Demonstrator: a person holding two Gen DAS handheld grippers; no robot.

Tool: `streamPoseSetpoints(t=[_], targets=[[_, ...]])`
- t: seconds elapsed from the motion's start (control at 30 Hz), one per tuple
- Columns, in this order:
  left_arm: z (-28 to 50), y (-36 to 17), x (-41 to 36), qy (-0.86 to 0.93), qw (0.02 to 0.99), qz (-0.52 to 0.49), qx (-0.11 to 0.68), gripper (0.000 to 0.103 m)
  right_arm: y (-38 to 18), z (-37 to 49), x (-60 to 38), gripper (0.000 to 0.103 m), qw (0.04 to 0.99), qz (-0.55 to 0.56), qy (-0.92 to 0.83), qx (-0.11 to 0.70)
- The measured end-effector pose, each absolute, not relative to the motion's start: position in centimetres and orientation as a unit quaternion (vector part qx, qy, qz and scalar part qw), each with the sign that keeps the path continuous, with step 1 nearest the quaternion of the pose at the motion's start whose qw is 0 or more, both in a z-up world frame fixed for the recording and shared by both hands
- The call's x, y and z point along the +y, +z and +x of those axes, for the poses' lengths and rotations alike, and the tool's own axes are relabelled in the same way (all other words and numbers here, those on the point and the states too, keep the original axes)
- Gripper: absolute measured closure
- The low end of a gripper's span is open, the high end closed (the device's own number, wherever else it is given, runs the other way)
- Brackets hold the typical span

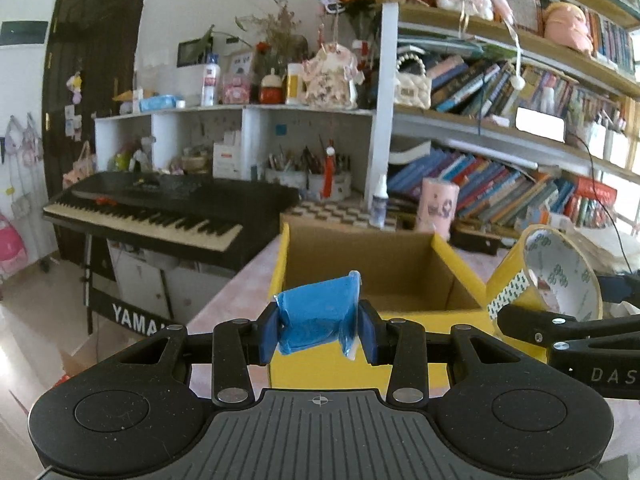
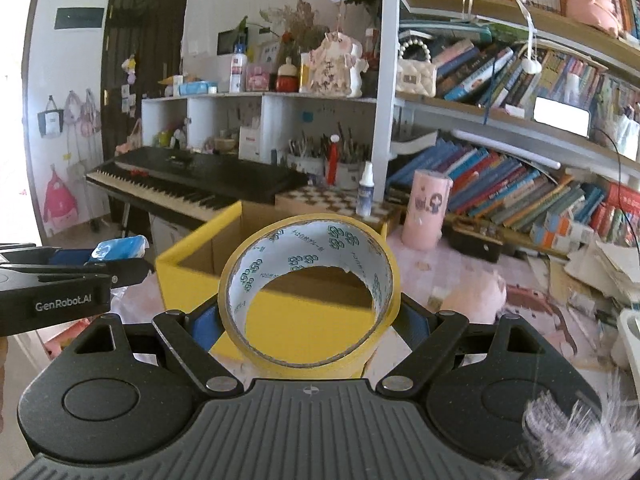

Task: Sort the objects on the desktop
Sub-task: 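Lift the blue sponge with the left gripper while the right gripper carries the tape roll toward the yellow box, then lower both held items into the yellow box and open both grippers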

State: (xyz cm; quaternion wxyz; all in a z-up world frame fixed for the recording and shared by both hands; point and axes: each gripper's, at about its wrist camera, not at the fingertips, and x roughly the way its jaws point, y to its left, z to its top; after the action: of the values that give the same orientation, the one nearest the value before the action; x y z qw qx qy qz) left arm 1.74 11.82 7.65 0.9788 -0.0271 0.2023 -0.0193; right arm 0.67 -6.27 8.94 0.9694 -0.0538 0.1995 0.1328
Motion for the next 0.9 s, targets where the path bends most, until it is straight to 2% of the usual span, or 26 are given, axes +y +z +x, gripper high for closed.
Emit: streamPoseSetpoints(t=[0.3,0.6,0.9], targets=[[6.0,7.9,11.4,-0.001,0.979,-0.023,0.203,0.064,10.1,6.7,-5.5,0.018,0.962,-0.083,0.179,0.187],[11.0,6.9,9.5,0.015,0.973,0.001,0.229,0.064,9.4,13.5,-5.4,0.018,0.938,-0.134,0.239,0.213],[15.7,4.7,8.0,0.028,0.957,0.011,0.287,0.064,7.7,19.4,-5.0,0.018,0.897,-0.218,0.303,0.238]])
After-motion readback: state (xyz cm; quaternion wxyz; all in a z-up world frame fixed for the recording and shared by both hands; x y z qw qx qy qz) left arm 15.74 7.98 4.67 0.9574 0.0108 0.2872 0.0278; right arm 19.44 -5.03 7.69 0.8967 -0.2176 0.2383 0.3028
